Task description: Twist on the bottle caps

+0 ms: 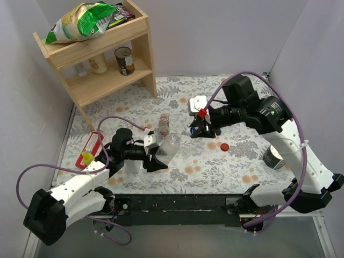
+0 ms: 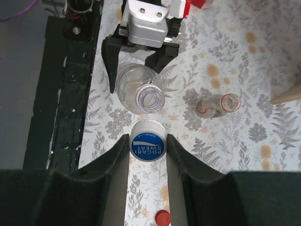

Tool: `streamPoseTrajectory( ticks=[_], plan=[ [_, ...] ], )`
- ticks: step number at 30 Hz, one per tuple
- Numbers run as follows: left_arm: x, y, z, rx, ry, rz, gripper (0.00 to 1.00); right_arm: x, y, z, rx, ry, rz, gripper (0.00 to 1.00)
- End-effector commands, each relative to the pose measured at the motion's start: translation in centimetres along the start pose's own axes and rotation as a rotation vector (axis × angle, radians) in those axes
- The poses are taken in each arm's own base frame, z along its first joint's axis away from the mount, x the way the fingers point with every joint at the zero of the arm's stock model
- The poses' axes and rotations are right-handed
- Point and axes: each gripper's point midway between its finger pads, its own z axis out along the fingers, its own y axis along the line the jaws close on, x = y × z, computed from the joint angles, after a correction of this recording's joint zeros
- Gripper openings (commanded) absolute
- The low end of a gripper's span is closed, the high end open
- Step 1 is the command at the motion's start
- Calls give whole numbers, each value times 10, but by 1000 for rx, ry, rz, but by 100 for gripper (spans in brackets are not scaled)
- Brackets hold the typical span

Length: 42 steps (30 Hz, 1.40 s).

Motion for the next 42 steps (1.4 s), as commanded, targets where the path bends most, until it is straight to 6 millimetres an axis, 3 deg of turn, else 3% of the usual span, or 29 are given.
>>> streamPoseTrajectory(
  ticks=[1, 4, 7, 12, 20, 25, 42],
  plan=[
    [-14, 6, 11, -49, -79, 201, 0, 10, 24, 1, -135, 29, -23, 24],
    [-10, 0, 19, -29, -93, 214, 0, 15, 34, 6, -207, 51, -56, 25],
    [-5, -9, 26, -6, -100, 217, 0, 15, 33, 11, -219, 57, -60, 25],
    [-6, -11, 31, -25, -135, 216, 0, 16, 33, 20, -241, 68, -68, 25],
    [-7, -11, 32, -27, -133, 223, 0, 12, 49, 36, -300, 74, -94, 25],
    [-8, -12, 31, -24, -132, 240, 0, 15, 44, 48, -272, 97, -97, 25],
    [-5, -14, 26, -31, -139, 296, 0, 33, 34, 51, -258, 190, -129, 23]
  ],
)
